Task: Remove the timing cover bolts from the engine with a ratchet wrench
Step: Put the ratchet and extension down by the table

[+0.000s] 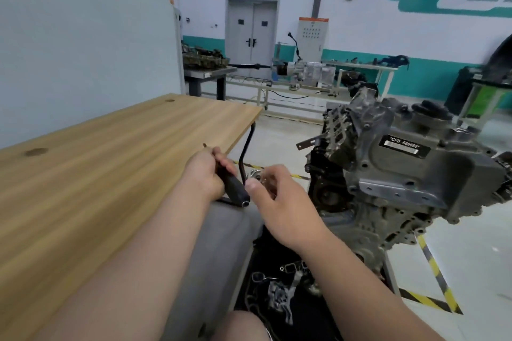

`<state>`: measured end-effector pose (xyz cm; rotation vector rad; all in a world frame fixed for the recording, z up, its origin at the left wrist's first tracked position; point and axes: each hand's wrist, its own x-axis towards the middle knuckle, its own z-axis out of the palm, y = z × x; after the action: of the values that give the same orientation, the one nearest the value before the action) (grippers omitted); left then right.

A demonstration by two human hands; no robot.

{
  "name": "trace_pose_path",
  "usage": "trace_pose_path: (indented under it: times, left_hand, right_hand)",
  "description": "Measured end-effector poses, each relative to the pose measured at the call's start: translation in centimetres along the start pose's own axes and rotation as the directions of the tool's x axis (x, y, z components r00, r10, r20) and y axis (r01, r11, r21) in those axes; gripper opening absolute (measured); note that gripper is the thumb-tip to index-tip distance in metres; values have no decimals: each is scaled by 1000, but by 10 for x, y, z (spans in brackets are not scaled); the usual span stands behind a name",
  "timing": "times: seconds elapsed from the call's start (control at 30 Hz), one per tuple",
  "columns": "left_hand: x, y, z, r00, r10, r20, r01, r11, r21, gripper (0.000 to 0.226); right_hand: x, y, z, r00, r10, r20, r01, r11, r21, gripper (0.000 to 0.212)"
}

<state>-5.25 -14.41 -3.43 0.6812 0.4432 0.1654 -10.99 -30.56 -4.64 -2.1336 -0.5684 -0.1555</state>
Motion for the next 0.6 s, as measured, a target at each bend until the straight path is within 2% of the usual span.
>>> trace_pose_path:
  times: [0.03, 0.1, 0.2, 0.3, 0.4, 0.47, 0.5, 0.53, 0.57, 0.6]
  left_hand:
    - [1, 2, 3, 999, -26, 37, 29, 996, -80, 38]
    - [7, 11, -3, 999, 7, 32, -4, 993, -118, 39]
    - [27, 31, -26, 996, 65, -67, -68, 997, -41, 34]
    - [48, 44, -57, 975, 113, -190, -109, 994, 33, 36]
    - [64, 80, -107, 903, 224, -367, -203, 974, 95, 35]
    - [74, 109, -156, 840, 303, -450, -192, 942, 275, 34]
    - [75, 115, -173, 834, 352, -425, -140, 879, 455, 33]
    - [75, 115, -186, 832, 416, -367, -74, 738, 671, 32]
    - [77, 110, -195, 824, 497, -271, -13, 496, 868, 32]
    - [79, 103, -199, 809, 572, -137, 30, 192, 981, 32]
  right_hand:
    - [10, -4, 10, 998, 43, 44, -43, 999, -20, 45]
    - [29, -12, 32, 992, 70, 101, -62, 995, -82, 42]
    - [51, -21, 59, 992, 59, 116, -52, 997, -57, 33]
    - [65, -33, 86, 968, 51, 245, -58, 998, 22, 30]
    - [67, -38, 111, 936, 32, 351, -50, 998, 43, 22]
    - [64, -35, 128, 920, 11, 392, -16, 1000, 10, 22]
    - [67, -32, 137, 926, 9, 378, -9, 1000, -1, 23]
    - [72, -30, 148, 938, 19, 347, -15, 1000, -16, 24]
    - [81, -28, 159, 948, 42, 315, -30, 999, -41, 24]
    - [91, -27, 172, 952, 68, 299, -48, 996, -75, 24]
